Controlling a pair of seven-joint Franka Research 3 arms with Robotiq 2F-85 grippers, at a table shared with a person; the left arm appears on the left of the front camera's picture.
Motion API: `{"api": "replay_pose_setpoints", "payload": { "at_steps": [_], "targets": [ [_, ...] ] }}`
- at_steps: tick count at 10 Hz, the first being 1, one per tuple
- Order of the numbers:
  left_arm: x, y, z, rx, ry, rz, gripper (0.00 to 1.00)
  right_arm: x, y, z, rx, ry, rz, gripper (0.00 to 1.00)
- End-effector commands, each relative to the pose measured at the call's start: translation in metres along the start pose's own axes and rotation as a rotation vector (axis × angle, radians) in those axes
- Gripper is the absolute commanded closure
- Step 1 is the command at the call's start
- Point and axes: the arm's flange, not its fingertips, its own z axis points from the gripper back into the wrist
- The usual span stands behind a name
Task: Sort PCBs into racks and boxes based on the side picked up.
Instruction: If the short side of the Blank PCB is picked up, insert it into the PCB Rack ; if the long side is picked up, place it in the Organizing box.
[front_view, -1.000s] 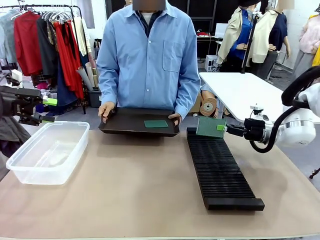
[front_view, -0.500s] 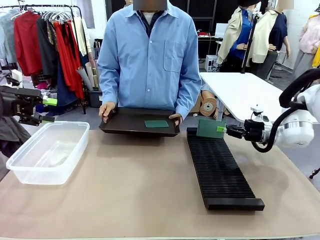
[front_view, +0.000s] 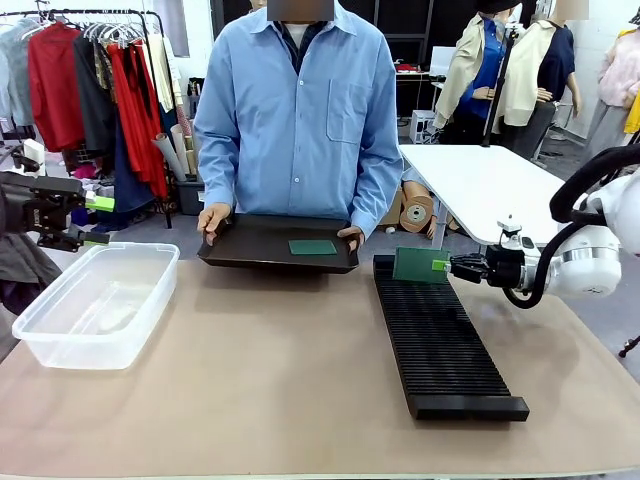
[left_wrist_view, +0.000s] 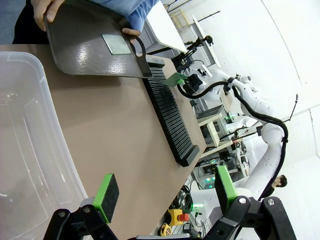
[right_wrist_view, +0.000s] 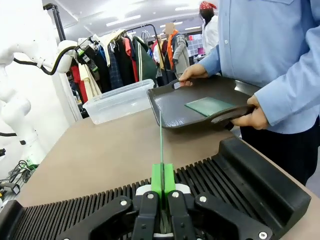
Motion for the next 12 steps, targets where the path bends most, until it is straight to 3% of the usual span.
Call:
{"api": "replay_pose_setpoints", "payload": {
  "at_steps": [1, 10, 12],
  "targets": [
    [-0.001, -0.001, 0.000, -0.003, 0.000, 0.000, 0.00, -0.003, -0.007, -0.001, 0.013, 0.033, 0.027, 1.00],
    [-0.001, -0.001, 0.000, -0.003, 0.000, 0.000, 0.00, -0.014, -0.011, 0.000, -0.019, 0.099, -0.009, 1.00],
    [-0.001, -0.001, 0.000, -0.003, 0.000, 0.000, 0.00, -0.015, -0.007, 0.003, -0.011, 0.059, -0.011, 1.00]
  ]
}}
